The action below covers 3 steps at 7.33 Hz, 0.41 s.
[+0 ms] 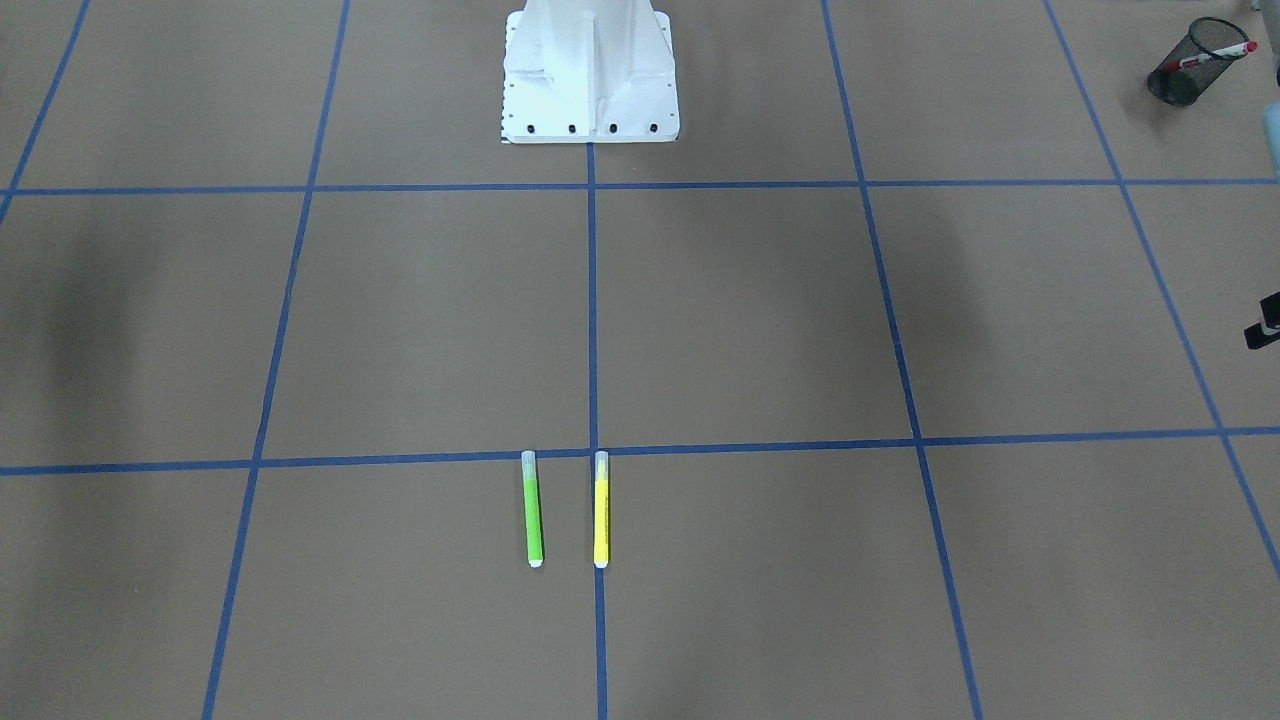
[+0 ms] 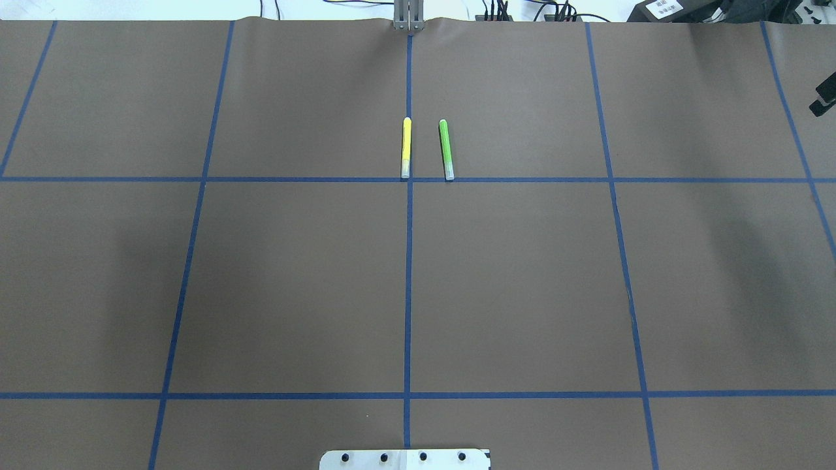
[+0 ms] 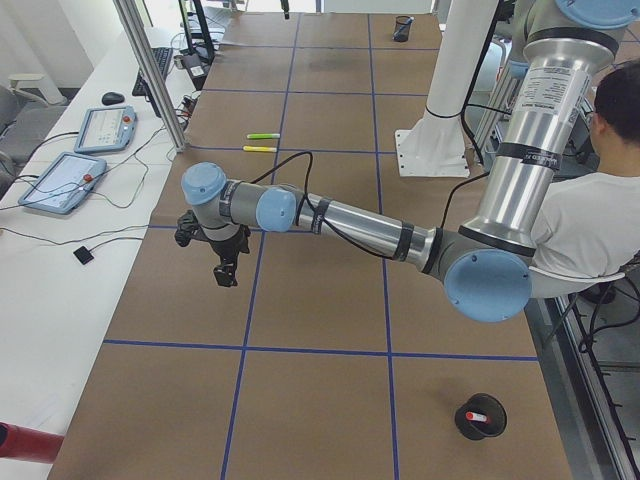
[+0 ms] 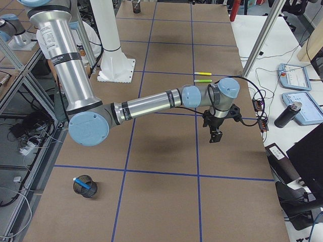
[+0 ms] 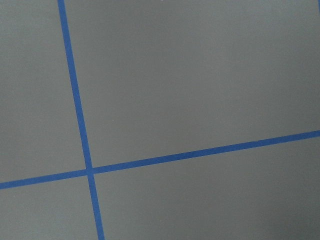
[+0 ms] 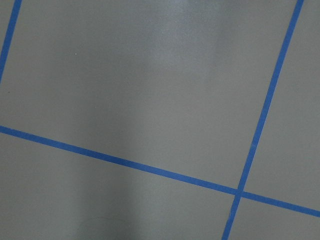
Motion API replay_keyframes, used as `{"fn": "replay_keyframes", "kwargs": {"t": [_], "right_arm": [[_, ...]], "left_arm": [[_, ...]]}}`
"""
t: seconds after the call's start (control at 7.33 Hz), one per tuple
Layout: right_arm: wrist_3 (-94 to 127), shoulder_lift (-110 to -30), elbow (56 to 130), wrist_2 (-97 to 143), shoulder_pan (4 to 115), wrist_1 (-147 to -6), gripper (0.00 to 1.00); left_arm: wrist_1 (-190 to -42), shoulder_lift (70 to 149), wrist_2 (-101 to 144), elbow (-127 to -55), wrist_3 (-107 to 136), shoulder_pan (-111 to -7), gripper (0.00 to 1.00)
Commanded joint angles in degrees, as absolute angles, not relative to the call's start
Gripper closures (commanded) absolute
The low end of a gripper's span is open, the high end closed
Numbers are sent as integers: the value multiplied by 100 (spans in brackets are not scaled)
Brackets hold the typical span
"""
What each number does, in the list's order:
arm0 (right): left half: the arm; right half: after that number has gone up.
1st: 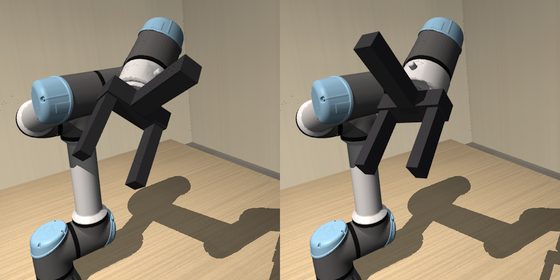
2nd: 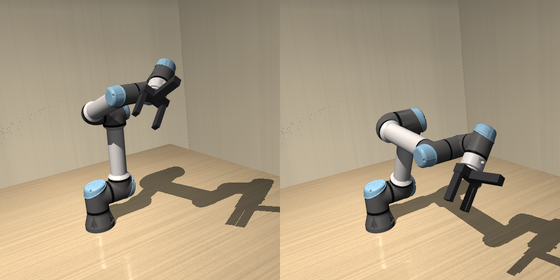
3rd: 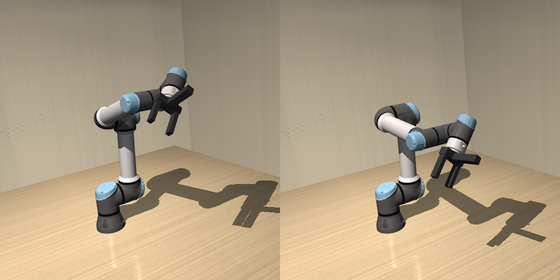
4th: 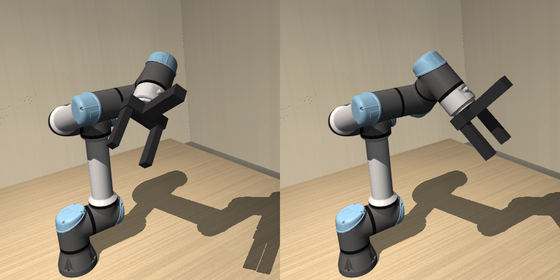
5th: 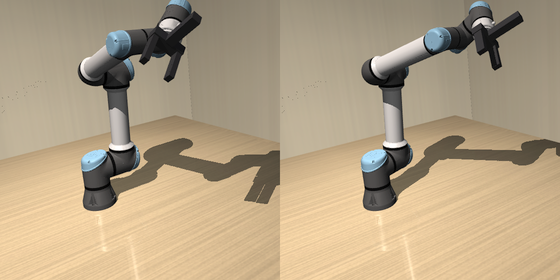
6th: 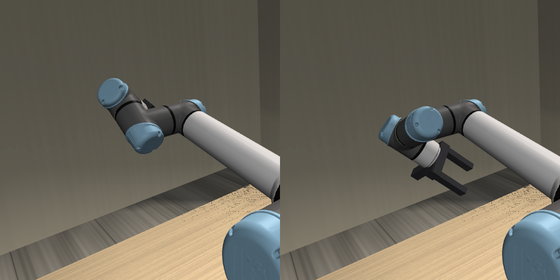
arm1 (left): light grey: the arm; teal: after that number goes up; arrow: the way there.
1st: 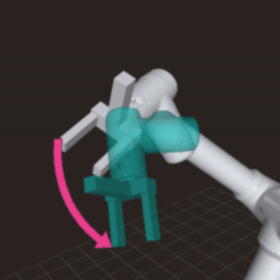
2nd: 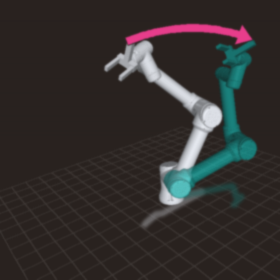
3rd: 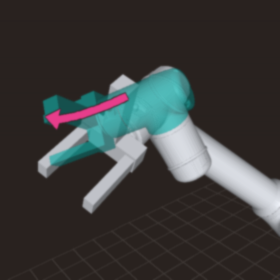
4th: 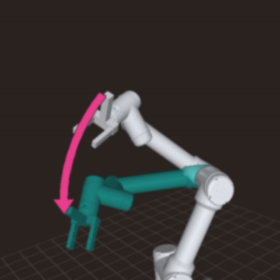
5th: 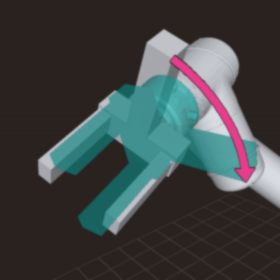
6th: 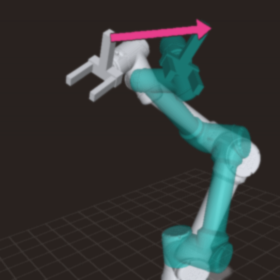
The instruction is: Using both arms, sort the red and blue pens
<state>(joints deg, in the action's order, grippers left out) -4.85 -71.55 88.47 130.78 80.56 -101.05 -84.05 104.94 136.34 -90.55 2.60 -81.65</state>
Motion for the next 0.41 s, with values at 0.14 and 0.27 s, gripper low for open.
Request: {"fn": "replay_keyframes", "kwargs": {"t": [0.14, 0.27], "right_arm": [[-448, -7163, 8956, 13175, 8059, -10125, 0], [-440, -7250, 9121, 13166, 8060, -10142, 0]], "left_arm": [[-8446, 10494, 13632, -9114, 255, -8165, 0], [-8438, 10485, 13632, -9123, 255, -8165, 0]]}}
